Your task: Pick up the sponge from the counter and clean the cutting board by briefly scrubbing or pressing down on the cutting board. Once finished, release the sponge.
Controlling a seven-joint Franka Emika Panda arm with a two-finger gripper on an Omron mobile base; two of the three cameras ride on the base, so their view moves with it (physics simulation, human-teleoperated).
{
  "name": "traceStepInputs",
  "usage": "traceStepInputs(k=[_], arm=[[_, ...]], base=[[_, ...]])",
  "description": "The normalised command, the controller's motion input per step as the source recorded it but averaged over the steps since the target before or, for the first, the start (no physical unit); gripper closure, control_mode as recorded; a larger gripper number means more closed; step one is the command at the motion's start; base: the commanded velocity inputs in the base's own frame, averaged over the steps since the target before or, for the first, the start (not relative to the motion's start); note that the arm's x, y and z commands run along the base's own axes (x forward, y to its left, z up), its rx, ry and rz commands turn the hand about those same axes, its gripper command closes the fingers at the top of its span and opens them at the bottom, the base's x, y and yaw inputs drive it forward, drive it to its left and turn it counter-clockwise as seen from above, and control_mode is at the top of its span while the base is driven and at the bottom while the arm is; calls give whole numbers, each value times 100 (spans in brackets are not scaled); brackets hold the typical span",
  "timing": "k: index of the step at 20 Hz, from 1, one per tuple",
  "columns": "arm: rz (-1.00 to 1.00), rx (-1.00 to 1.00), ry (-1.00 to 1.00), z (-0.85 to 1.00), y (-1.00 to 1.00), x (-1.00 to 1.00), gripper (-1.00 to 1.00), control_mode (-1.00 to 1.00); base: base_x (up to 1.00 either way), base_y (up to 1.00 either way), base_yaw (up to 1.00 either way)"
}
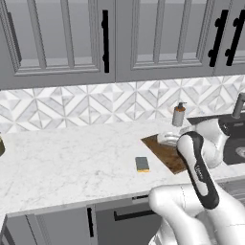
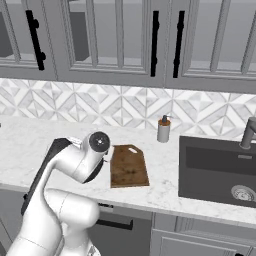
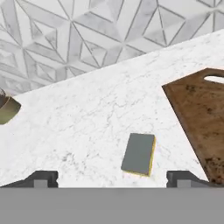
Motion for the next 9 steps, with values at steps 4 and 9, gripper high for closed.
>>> traceStepInputs(k=[4, 9], arm=[[0, 14, -48, 100, -12, -92, -100, -100], [1, 2, -37, 100, 1, -67, -100, -100]], base=[[0, 0, 0], [0, 0, 0]])
